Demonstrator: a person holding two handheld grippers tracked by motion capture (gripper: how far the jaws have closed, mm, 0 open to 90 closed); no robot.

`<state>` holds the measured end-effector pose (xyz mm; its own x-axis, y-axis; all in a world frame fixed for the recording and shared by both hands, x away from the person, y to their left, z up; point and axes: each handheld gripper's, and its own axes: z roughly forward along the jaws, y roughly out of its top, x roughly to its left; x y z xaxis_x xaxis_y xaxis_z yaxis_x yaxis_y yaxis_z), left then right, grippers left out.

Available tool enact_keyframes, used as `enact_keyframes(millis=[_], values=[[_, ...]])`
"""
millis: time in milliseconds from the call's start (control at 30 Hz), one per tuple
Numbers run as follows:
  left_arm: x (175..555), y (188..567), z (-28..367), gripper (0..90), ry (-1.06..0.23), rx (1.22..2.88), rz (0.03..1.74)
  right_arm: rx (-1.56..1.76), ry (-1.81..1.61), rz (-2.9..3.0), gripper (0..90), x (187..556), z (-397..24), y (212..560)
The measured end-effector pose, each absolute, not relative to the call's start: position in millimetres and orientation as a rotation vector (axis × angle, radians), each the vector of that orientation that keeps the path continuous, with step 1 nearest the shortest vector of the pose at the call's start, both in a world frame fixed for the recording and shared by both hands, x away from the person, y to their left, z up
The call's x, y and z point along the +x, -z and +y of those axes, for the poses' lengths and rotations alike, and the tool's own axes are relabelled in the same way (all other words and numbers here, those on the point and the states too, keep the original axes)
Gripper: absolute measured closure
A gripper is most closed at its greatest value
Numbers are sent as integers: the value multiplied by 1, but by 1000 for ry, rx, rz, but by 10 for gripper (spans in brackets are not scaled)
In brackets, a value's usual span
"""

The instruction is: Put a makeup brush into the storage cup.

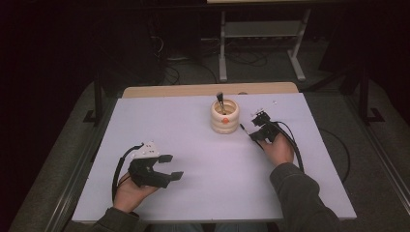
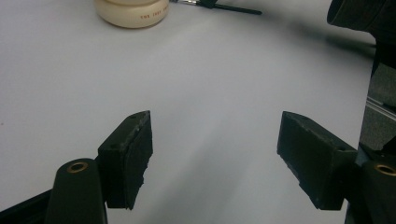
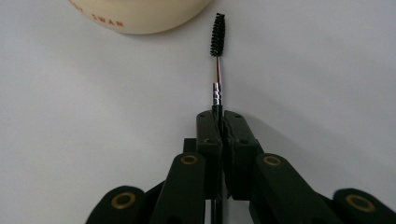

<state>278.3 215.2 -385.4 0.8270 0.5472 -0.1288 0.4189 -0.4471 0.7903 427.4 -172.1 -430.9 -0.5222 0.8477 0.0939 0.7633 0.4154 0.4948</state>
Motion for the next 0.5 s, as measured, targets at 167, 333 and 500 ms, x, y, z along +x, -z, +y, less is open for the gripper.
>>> enact_keyframes(millis=[167,333,500], values=[[278,386,214,265,-180,2107,700,1483,-797,2465,852,423,-185,426],[278,386,213,265,-178,2107,701,1477,-879,2447,852,413,-197,418],[278,386,212,265,-179,2111,695,1448,-970,2424,852,404,-204,407]])
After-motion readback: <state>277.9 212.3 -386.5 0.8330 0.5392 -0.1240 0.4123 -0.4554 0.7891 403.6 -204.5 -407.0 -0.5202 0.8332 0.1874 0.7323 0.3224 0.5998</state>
